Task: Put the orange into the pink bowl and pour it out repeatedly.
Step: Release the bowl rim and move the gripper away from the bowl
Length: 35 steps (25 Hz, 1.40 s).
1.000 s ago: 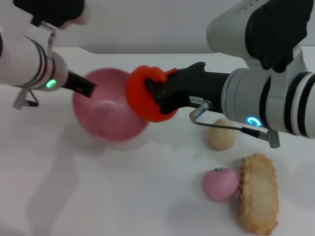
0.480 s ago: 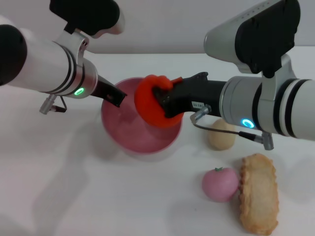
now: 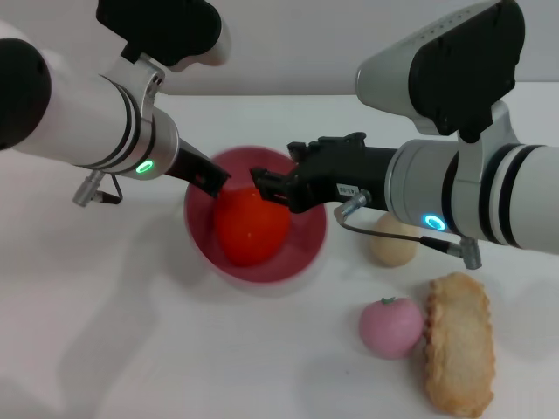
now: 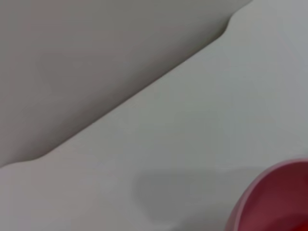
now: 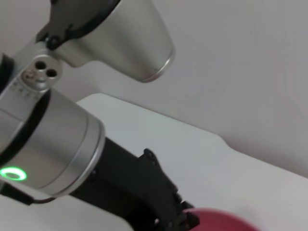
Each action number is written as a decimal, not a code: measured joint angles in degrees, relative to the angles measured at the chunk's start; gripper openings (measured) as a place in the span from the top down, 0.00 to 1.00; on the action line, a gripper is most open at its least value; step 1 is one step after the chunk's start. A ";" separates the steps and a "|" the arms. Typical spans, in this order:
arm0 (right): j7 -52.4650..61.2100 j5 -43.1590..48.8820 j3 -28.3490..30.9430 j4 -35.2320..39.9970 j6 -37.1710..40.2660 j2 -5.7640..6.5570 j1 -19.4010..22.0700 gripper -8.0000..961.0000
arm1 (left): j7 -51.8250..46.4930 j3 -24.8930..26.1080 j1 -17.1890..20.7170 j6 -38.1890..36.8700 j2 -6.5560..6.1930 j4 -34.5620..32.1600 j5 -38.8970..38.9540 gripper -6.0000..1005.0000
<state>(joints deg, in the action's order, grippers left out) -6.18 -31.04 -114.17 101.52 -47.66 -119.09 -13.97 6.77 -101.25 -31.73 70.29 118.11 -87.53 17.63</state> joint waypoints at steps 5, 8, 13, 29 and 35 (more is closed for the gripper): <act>0.97 9.28 -0.65 0.87 2.72 -0.27 1.52 0.42 | 1.53 -0.15 -0.03 0.82 0.03 0.03 3.76 0.93; 4.22 18.23 -0.73 0.69 8.40 -0.36 3.84 0.39 | 2.36 -0.82 -0.21 0.80 0.09 0.34 5.61 0.93; 9.69 29.49 -2.83 -0.95 19.34 -0.49 7.54 0.37 | 2.44 -1.47 -1.33 -0.11 0.15 2.86 7.09 0.93; 15.35 33.78 -4.96 -4.95 23.67 -0.28 7.35 0.37 | 6.79 -0.31 -3.84 -6.48 0.04 11.53 15.12 0.91; 15.48 33.86 -4.94 -4.93 23.61 -0.26 7.07 0.37 | 6.71 -0.69 -3.72 -9.68 0.09 12.48 14.05 0.91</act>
<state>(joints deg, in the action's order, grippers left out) 9.31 2.83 -119.11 96.59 -24.05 -119.35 -6.90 13.48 -101.93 -35.44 60.61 118.20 -75.05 31.68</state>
